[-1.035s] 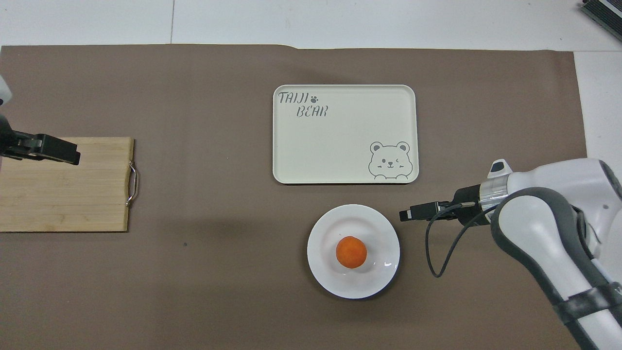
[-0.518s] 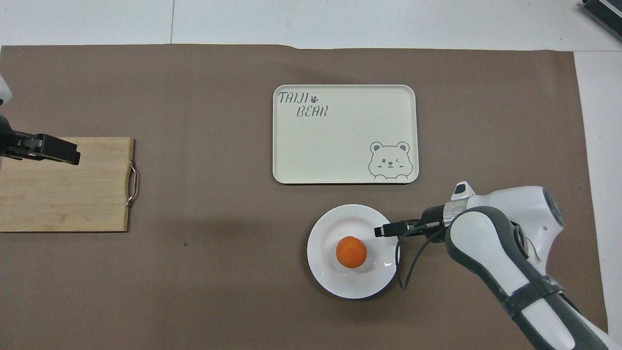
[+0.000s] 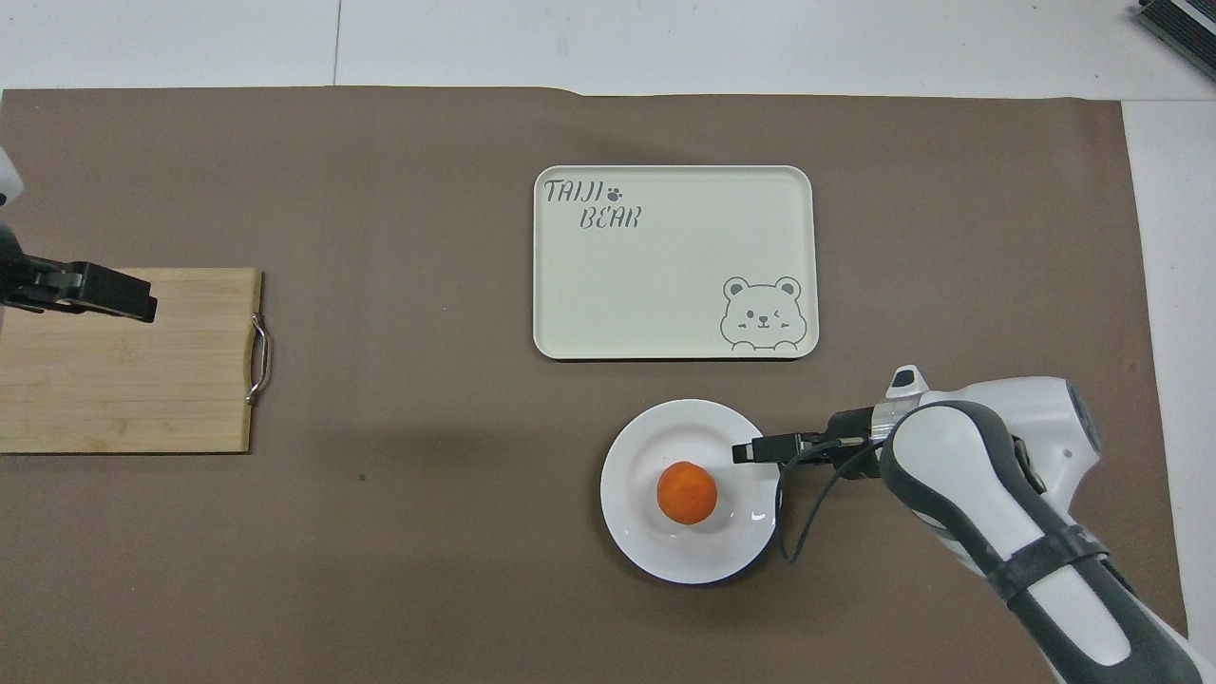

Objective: Place orange and plate with both arms
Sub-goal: 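Move the right gripper to the plate rim and grasp the rim, then slide the plate with the right gripper farther away onto the tray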

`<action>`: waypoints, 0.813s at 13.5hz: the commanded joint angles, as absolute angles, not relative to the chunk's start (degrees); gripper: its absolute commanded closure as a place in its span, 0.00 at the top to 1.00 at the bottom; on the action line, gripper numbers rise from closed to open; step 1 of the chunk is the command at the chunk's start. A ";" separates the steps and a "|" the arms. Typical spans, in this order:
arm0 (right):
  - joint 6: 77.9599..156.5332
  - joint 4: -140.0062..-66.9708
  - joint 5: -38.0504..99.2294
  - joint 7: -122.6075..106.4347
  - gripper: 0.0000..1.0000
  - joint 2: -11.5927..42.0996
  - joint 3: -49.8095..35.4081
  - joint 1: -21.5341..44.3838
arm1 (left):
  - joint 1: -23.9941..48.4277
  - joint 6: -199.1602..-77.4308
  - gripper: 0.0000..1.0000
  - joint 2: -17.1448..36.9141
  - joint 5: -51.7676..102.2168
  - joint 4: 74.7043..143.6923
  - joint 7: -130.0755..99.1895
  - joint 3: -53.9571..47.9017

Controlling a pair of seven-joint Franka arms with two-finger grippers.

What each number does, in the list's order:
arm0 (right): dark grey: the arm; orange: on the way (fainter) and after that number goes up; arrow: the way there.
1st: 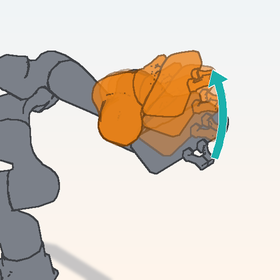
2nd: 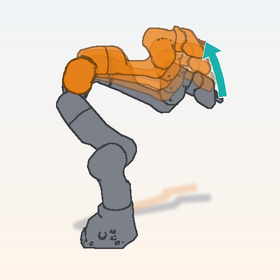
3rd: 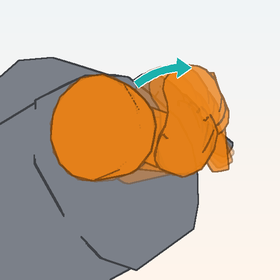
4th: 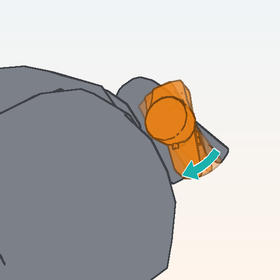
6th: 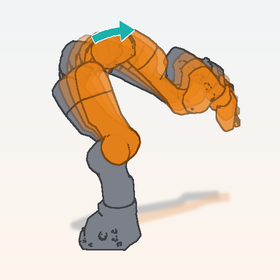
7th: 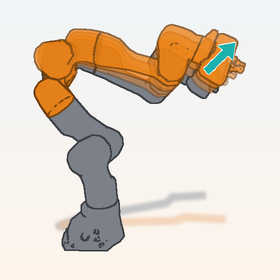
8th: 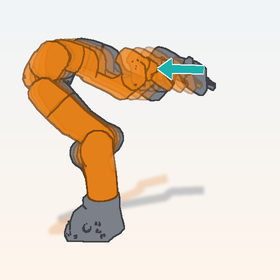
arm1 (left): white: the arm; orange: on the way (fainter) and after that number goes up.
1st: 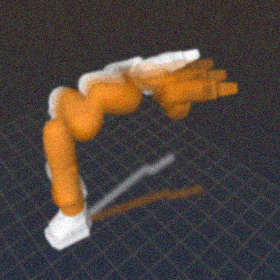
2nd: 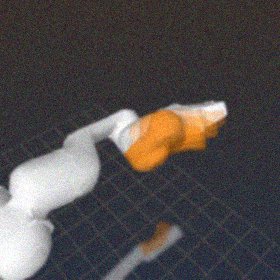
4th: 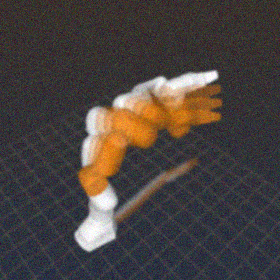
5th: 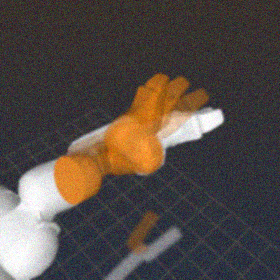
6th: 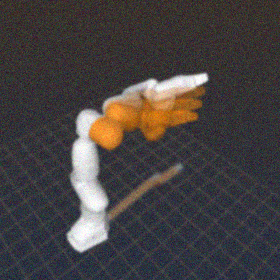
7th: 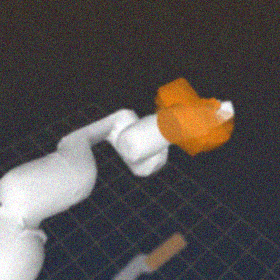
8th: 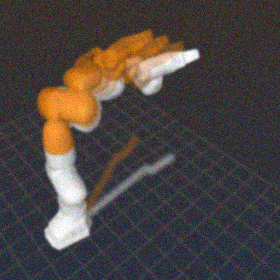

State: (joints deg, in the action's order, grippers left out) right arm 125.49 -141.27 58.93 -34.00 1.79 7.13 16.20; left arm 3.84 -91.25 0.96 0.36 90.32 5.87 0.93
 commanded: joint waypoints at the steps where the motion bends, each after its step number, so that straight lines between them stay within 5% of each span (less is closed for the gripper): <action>1: 126.21 -142.73 61.96 -36.30 1.00 1.93 6.94 16.08 | 3.69 -89.91 1.00 1.41 -0.70 89.30 6.42 0.79; 3: 125.68 -142.91 63.63 -36.21 1.00 1.76 6.94 16.08 | 3.69 -89.91 1.00 1.41 -0.70 89.30 6.42 0.79; 4: 125.60 -142.91 63.63 -36.21 0.91 1.76 6.94 16.00 | 3.69 -89.91 1.00 1.41 -0.70 89.30 6.33 0.79; 6: 125.60 -142.91 63.63 -35.34 0.27 1.76 6.94 16.00 | 3.69 -89.91 1.00 1.41 -0.70 89.30 6.42 0.79; 7: 125.51 -142.91 63.55 -34.98 0.06 1.84 6.94 15.65 | 3.69 -89.91 1.00 1.41 -0.70 89.30 6.33 0.79; 11: 125.07 -142.74 63.54 -32.52 0.00 2.02 6.94 15.38 | 3.69 -89.91 1.00 1.41 -0.70 89.30 6.42 0.79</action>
